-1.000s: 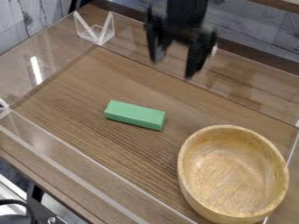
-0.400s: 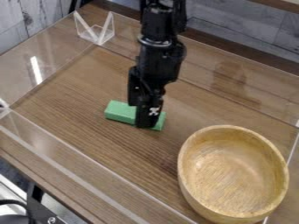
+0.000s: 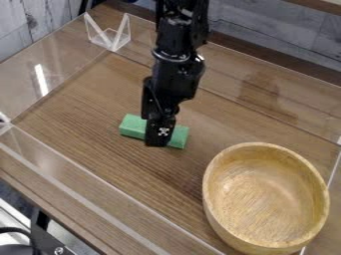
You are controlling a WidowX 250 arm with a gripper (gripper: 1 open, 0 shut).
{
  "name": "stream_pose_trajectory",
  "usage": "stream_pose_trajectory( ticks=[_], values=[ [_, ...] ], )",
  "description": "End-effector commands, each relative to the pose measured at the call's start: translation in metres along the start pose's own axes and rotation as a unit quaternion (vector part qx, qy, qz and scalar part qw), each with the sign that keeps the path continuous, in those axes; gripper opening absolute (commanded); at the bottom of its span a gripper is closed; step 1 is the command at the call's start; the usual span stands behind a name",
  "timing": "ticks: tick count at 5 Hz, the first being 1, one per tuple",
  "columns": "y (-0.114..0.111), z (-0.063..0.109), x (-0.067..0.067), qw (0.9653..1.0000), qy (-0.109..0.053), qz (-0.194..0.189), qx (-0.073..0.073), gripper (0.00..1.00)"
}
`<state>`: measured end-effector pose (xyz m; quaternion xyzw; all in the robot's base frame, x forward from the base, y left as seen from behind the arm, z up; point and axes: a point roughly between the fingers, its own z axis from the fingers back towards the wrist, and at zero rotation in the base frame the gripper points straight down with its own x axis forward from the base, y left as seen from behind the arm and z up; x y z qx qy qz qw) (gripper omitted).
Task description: Put green stick into wooden bowl
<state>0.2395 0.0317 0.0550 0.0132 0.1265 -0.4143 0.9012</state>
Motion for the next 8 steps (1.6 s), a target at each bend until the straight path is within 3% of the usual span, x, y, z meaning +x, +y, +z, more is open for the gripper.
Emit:
stream_pose_trajectory(
  ticks=[1, 3, 5, 6, 8],
  values=[
    [0.009, 0.0, -0.001, 0.9993, 0.002, -0.014, 0.033, 1.0],
    [0.017, -0.013, -0.001, 0.9968, 0.012, -0.037, 0.07, 1.0],
    [0.021, -0.024, -0.001, 0.9952, 0.011, -0.046, 0.085, 1.0],
    [0.019, -0.028, -0.001, 0.9954, 0.011, -0.048, 0.083, 0.0],
    [0.018, -0.03, 0.0, 0.9953, 0.006, -0.04, 0.089, 0.0]
  ],
)
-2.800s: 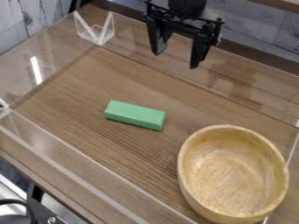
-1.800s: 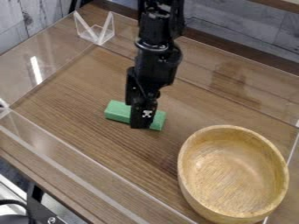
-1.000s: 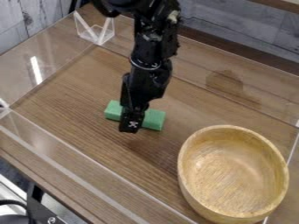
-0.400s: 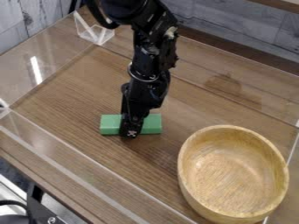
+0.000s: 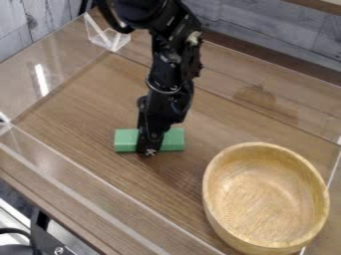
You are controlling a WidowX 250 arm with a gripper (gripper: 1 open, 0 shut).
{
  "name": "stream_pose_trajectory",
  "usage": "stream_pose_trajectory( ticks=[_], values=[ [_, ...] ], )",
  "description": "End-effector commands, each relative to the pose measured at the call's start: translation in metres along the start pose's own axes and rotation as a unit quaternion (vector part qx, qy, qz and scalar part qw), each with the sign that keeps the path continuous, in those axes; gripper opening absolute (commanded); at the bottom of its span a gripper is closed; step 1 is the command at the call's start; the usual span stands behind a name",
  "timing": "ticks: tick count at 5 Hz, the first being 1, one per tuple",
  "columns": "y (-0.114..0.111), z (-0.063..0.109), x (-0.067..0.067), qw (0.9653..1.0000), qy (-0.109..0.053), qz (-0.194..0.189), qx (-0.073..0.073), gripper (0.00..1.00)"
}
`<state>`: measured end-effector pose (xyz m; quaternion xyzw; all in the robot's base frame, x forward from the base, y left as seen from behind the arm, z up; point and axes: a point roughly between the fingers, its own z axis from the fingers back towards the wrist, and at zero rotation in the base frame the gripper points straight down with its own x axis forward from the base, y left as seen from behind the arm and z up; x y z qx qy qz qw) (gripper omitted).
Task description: Put green stick into wooden bowl
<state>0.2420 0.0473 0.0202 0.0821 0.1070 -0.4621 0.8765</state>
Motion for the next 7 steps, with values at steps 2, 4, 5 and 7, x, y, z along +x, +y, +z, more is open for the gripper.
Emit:
stream_pose_trajectory(
  ticks=[2, 4, 5, 7],
  values=[
    [0.001, 0.01, 0.001, 0.9995, -0.016, 0.021, 0.015, 0.0],
    [0.0, 0.017, 0.002, 0.9988, -0.024, 0.038, 0.021, 0.0],
    [0.0, 0.021, 0.002, 0.9982, -0.027, 0.047, 0.025, 0.0],
    [0.0, 0.04, 0.0, 0.9951, -0.029, 0.088, 0.035, 0.0]
  ],
)
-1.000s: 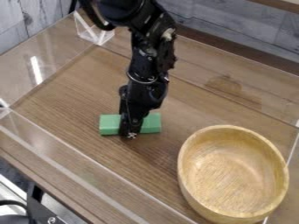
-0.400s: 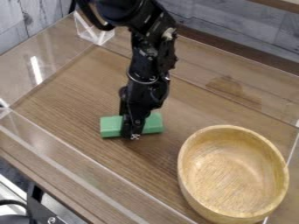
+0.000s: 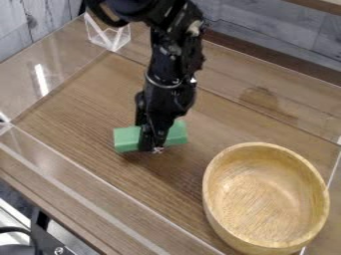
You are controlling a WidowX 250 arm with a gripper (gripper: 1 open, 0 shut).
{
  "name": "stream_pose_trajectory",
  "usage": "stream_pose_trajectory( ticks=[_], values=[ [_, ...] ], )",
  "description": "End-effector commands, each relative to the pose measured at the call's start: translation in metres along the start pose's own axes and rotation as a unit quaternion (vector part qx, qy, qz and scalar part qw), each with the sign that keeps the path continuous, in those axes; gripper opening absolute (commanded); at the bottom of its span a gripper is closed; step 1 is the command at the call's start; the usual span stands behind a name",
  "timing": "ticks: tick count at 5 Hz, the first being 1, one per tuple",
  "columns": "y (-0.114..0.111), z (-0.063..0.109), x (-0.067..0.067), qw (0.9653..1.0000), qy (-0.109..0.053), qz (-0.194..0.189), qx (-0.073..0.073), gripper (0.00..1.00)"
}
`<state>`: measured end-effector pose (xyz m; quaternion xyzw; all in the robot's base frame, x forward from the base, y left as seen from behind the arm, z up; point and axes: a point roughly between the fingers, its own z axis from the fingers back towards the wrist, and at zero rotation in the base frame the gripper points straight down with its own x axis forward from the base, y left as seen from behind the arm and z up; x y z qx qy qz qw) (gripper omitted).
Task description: Put green stick into wooden bowl
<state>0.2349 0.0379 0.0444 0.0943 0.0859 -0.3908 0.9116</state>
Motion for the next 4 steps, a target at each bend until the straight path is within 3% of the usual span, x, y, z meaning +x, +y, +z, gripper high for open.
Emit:
stream_pose_trajectory(
  ticks=[1, 2, 3, 4],
  values=[
    [0.015, 0.043, 0.005, 0.9974, -0.022, 0.051, 0.047, 0.0],
    [0.011, 0.072, 0.017, 0.9948, -0.038, 0.073, 0.06, 0.0],
    [-0.009, 0.091, 0.04, 0.9939, -0.057, 0.07, 0.063, 0.0],
    [-0.04, 0.098, 0.065, 0.9943, -0.071, 0.045, 0.066, 0.0]
  ],
)
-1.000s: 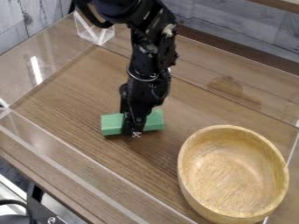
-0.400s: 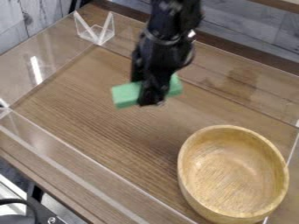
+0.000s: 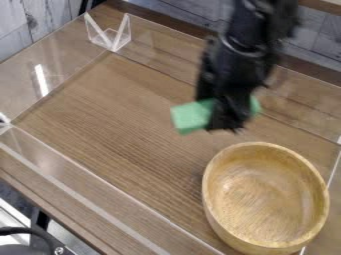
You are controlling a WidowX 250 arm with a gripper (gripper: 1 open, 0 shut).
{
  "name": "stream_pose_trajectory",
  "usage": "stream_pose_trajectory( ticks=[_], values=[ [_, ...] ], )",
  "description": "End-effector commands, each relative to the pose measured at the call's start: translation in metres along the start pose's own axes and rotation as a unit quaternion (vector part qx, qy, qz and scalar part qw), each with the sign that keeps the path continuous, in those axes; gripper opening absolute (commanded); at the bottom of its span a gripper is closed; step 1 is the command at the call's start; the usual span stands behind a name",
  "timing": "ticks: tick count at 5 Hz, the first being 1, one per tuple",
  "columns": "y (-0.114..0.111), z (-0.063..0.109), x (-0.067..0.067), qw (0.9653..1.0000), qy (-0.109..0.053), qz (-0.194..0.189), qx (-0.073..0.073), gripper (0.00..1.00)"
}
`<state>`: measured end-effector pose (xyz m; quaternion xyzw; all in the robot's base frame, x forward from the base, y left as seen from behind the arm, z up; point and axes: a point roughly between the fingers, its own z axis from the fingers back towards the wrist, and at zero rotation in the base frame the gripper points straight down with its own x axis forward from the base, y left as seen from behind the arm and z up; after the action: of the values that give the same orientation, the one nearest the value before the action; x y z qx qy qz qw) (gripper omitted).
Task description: Put green stick into wooden bowl
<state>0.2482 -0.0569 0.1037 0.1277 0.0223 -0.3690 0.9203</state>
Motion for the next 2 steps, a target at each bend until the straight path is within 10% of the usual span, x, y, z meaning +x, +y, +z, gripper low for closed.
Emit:
stream_pose_trajectory(
  ticks=[1, 2],
  values=[
    [-0.024, 0.019, 0.024, 0.9988, -0.044, -0.014, 0.015, 0.0],
    [0.016, 0.017, -0.003, 0.9987, -0.035, 0.029, 0.023, 0.0]
  ],
)
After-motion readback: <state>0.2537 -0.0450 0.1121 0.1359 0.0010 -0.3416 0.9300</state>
